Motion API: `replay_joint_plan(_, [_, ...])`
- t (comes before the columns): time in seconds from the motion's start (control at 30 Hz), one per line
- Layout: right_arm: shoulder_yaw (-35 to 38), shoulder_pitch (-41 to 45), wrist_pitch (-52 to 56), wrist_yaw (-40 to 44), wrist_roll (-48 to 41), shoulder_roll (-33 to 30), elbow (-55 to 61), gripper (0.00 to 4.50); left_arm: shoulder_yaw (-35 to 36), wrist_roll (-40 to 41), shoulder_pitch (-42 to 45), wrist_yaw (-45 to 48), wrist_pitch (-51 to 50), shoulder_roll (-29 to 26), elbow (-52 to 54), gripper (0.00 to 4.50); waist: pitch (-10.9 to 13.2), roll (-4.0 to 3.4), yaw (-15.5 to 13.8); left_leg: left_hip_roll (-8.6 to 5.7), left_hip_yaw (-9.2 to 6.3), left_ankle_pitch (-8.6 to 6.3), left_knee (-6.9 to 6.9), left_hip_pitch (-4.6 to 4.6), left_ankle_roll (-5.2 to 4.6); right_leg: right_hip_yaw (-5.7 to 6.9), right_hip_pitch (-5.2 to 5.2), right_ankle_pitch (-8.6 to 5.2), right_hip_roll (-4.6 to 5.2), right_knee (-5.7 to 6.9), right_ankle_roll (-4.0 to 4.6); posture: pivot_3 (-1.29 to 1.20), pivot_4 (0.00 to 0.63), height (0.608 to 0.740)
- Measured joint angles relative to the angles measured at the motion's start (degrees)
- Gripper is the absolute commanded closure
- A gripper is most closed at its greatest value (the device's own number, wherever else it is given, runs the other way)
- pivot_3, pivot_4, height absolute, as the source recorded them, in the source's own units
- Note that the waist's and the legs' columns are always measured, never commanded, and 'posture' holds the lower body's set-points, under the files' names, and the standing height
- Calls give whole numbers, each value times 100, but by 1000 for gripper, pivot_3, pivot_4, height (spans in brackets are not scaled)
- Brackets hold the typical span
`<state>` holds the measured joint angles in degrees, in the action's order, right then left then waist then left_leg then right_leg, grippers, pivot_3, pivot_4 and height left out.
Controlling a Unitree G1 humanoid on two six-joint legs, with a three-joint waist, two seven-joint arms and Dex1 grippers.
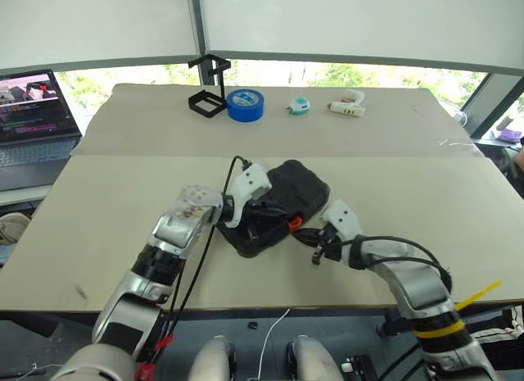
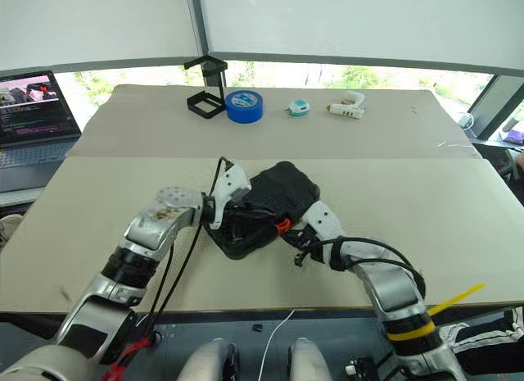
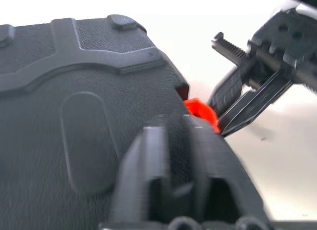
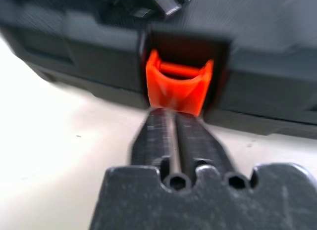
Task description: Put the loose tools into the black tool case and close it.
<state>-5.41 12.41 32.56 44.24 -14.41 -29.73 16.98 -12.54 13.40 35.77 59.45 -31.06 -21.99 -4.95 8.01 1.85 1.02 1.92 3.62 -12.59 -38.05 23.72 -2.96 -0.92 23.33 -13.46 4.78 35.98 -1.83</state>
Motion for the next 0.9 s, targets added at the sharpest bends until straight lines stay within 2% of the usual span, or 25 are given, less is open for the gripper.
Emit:
replay_joint_plan(0.23, [944, -968, -1429, 667, -66, -757, 36, 371, 1284, 622, -1245, 424, 1023, -876, 390, 25, 21, -13, -14, 1, 10, 1, 21, 17, 1, -2, 31, -6, -2, -4, 10, 0, 150, 740])
replay_joint_plan(0.3, [1268, -1150, -2107, 1089, -292, -804, -186, 85, 1641, 694, -1667, 488, 1210, -1271, 507, 0, 25, -13, -30, 0, 11, 1, 21, 18, 2, -1, 30, -7, -1, -10, 7, 0, 150, 740])
replay_joint_plan(0.37, [1557, -1236, -2710, 1462, -509, -825, -471, 85, 1986, 611, -2158, 413, 1649, -1540, 568, 0, 27, -15, -39, -3, 19, 1, 21, 18, 2, -1, 29, -7, 11, -13, 3, 0, 150, 740])
replay_joint_plan(0.47, [1791, -1339, -2998, 1792, -631, -1151, -764, 85, 2390, 298, -2942, 234, 2521, -1793, 464, 0, 30, -17, -52, -9, 28, 0, 23, 18, 5, -2, 31, -8, 41, -19, 5, 0, 150, 740])
replay_joint_plan(0.57, [2063, -1487, -3441, 2066, -628, -1421, -1156, 85, 2744, 39, -3602, 156, 3134, -2071, 62, 0, 32, -14, -76, -7, 32, -3, 25, 20, 11, 0, 37, -29, 77, -21, 42, 0, 150, 740])
replay_joint_plan(0.63, [2045, -1559, -3821, 2228, -498, -1518, -1370, 85, 2825, 6, -3762, 54, 3332, -2086, -12, 0, 34, -16, -136, -4, 37, -26, 25, 19, 53, 13, 64, -29, 98, -22, 42, 0, 150, 740])
replay_joint_plan(0.73, [2044, -1516, -4156, 2208, -459, -1508, -1684, 85, 2832, 5, -3862, -81, 3514, -2084, -35, 0, 35, -17, -188, -4, 64, -25, 25, 26, 56, 19, 71, -27, 123, -20, 39, 0, 150, 740])
replay_joint_plan(0.83, [2051, -1475, -4363, 2172, -438, -1508, -1908, 85, 2832, 20, -3882, -227, 3576, -2074, 12, 0, 35, -17, -187, -4, 87, -21, 25, 42, 51, 18, 69, -22, 124, -18, 31, 0, 150, 740])
replay_joint_plan(0.9, [2050, -1473, -4446, 2168, -438, -1508, -2002, 85, 2832, 32, -3885, -304, 3566, -2063, 89, 0, 35, -17, -175, -4, 102, 2, 24, 46, 14, 19, 73, -2, 118, -17, -4, 0, 150, 740])
